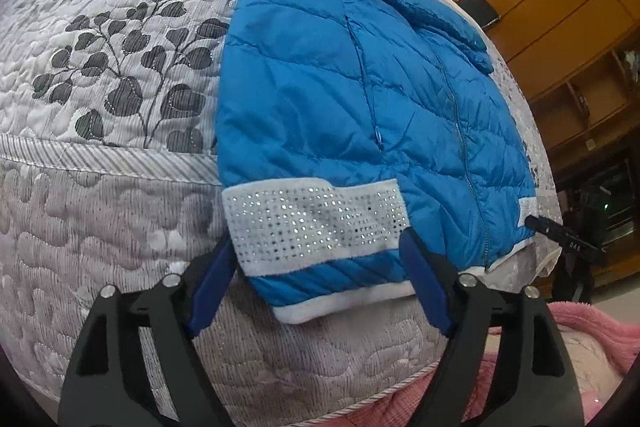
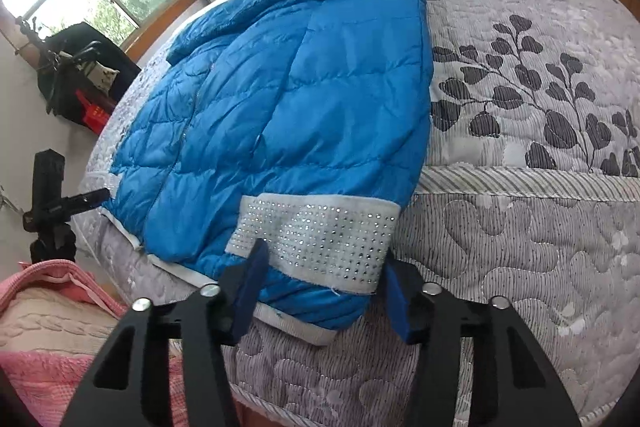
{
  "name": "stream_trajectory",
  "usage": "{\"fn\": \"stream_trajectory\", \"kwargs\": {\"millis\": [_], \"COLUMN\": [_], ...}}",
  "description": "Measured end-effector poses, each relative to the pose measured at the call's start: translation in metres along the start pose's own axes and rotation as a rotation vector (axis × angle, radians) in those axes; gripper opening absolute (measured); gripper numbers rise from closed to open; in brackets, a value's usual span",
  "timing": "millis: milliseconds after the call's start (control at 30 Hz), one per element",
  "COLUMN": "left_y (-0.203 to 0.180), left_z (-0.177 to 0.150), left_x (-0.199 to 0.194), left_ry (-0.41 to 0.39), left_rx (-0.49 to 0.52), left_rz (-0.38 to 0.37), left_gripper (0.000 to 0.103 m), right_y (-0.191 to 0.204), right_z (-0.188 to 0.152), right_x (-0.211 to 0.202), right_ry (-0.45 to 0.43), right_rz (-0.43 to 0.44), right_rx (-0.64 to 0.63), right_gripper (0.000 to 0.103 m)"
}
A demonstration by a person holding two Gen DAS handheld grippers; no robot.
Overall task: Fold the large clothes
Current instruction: 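Move both tools to the jacket hem with its white sparkly band, then grasp the hem with both tools and fold it up toward the collar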
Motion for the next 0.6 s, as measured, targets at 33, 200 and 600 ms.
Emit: {"fn": "stream_trajectory", "kwargs": {"millis": [33,200,600], "left_y": [-0.001,-0.003,-0.020], "left_z": [0.000,0.000,0.046], "left_x": [0.001,0.000,-0.061], "left_ry": [-0.003,-0.025,-0.225], "left_rx": [0.000,-0.022,-0.041], "left_rz": [0.006,0.005,-0.202], "left_gripper": [0.067,0.038,0.013], "right_y": [0.000,0.004,0.027], "right_z": [0.000,0.003,0.051], "right_x": [0.000,-0.010,-0.061], "right_ry": [-0.006,-0.056,-0.187], "right_rz": [0.003,0.012,0.201], "right_rx": [0.002,-0.036,-0.050], "right_gripper": [0.046,0.021,0.013]}}
Point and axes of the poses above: each gripper's, at about its wrist camera, not at the fingertips, and x roughly the way its jaws point, y to its left, z to its top, the point moved 4 cm from there along x, roughly the way its jaws point, and after that the axes turned 12 degrees about z, right-handed, at the moved point
